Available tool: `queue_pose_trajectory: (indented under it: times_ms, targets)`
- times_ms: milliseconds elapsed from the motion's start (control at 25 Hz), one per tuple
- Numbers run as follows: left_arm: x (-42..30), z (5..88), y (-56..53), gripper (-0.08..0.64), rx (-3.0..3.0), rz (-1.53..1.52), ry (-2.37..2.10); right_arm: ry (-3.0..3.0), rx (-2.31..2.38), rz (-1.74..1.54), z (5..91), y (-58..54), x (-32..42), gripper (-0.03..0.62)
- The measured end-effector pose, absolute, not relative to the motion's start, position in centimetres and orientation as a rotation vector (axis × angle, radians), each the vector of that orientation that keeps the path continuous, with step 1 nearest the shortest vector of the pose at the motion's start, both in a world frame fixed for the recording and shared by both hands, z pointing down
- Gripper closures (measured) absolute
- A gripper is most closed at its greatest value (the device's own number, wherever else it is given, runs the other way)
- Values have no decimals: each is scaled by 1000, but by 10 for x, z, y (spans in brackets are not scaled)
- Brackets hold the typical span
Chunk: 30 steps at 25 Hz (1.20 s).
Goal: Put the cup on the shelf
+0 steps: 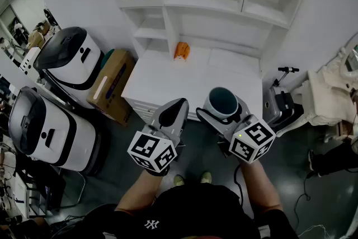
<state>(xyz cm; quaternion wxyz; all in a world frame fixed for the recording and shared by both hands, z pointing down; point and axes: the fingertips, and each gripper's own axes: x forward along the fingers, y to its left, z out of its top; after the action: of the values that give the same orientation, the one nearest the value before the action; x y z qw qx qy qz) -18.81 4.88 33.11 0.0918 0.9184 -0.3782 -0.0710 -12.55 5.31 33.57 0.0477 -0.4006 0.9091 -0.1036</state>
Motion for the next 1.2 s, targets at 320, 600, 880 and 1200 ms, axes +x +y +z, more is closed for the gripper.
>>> queue_pose_trajectory:
  times_ms: [320, 600, 880, 1200]
  targets:
    - [-186, 331, 49, 560, 2728, -211, -1125, 2775, -1237, -319, 337, 54, -123, 189]
    - [-187, 331, 50, 560, 2725, -207, -1128, 2756, -1222, -354, 334, 57, -120, 183]
    - [-185, 336, 51, 560, 2717, -191, -1134, 2733, -1234, -378, 334, 55, -115, 181]
    - [-172, 335, 52, 558, 2720, -185, -1146, 2738, -1237, -374, 333, 57, -102, 183]
